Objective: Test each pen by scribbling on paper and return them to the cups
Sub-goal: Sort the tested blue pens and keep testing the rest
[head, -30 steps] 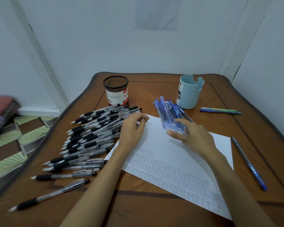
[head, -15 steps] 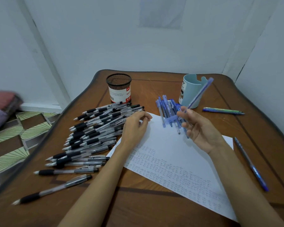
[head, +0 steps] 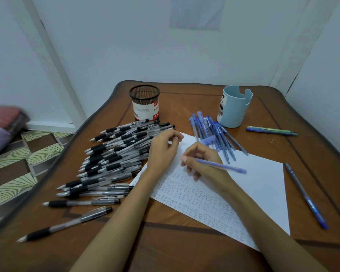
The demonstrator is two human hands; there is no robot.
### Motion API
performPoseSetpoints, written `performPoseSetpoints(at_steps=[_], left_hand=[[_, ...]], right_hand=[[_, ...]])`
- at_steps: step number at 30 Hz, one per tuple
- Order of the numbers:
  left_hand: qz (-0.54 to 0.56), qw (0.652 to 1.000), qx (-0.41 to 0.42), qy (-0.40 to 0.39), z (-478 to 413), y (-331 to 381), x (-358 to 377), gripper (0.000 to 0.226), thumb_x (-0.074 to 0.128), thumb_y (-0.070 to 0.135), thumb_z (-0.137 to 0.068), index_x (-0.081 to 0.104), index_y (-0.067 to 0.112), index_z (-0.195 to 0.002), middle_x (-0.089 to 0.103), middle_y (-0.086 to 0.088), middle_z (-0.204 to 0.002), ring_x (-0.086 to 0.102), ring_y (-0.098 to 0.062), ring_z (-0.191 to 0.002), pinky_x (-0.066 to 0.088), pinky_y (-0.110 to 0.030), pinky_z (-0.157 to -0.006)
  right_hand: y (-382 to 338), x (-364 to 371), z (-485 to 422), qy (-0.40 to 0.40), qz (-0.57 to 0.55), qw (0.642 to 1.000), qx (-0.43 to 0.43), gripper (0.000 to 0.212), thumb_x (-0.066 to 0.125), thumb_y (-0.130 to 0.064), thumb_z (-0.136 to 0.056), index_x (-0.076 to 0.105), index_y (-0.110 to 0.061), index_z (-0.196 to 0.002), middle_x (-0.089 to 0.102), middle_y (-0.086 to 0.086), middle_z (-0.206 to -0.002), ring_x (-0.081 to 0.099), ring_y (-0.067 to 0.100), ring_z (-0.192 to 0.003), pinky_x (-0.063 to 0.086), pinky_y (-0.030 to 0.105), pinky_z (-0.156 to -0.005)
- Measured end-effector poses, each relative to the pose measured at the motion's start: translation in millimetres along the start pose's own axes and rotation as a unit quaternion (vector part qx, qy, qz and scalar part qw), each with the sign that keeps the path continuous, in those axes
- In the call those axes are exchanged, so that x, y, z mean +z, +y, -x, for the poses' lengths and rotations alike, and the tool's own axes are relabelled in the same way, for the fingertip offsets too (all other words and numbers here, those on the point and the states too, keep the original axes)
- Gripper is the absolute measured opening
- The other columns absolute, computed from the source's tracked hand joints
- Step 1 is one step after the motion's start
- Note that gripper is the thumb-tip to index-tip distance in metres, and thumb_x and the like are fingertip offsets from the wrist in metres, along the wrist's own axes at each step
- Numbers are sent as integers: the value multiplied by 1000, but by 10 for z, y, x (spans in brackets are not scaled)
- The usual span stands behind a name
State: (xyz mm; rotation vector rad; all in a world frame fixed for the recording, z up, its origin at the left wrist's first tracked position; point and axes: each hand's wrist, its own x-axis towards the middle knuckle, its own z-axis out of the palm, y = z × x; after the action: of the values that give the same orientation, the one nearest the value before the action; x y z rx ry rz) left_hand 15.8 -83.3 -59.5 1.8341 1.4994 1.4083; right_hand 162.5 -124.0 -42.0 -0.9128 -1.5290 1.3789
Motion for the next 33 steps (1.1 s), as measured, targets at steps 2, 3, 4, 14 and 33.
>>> performPoseSetpoints(at_steps=[2,3,4,14,33], left_hand=[[-2,1000,-1,0,5,5,-1,21,49,1,-88,68,10,-88,67,7,-86,61,-7,-84,52,-32,-72],[-4,1000,0,-1,8,8,-3,21,49,2,-87,68,11,-87,67,7,-86,61,-8,-84,52,-33,-73],[-5,1000,1,-4,11,11,-5,21,49,1,-87,68,11,-87,67,6,-86,62,-9,-84,52,-33,-73],[-20,1000,3,-14,7,2,7,22,49,-1,-88,67,11,-86,66,6,-87,62,-10,-83,52,-36,-72],[-24,999,-3,-23,0,-33,23,24,48,2,-87,67,15,-85,68,5,-88,62,-11,-82,52,-39,-71]], right_hand=[[-6,25,-7,39,-5,999,15,31,70,-33,-73,55,-10,-59,56,2,-51,47,11,-42,39,18,-41],[-5,37,-15,65,12,998,18,39,68,-38,-71,51,-10,-51,52,-2,-44,44,8,-38,38,16,-41],[1,47,-17,78,42,996,13,44,66,-42,-71,49,-10,-45,48,-5,-40,41,5,-36,38,14,-44],[108,41,-21,62,159,984,-50,51,74,-17,-79,35,-15,-46,32,-8,-38,33,5,-41,34,19,-50],[163,41,-44,98,167,979,-58,49,63,3,-78,35,-19,-44,30,-11,-39,34,3,-39,35,14,-47]])
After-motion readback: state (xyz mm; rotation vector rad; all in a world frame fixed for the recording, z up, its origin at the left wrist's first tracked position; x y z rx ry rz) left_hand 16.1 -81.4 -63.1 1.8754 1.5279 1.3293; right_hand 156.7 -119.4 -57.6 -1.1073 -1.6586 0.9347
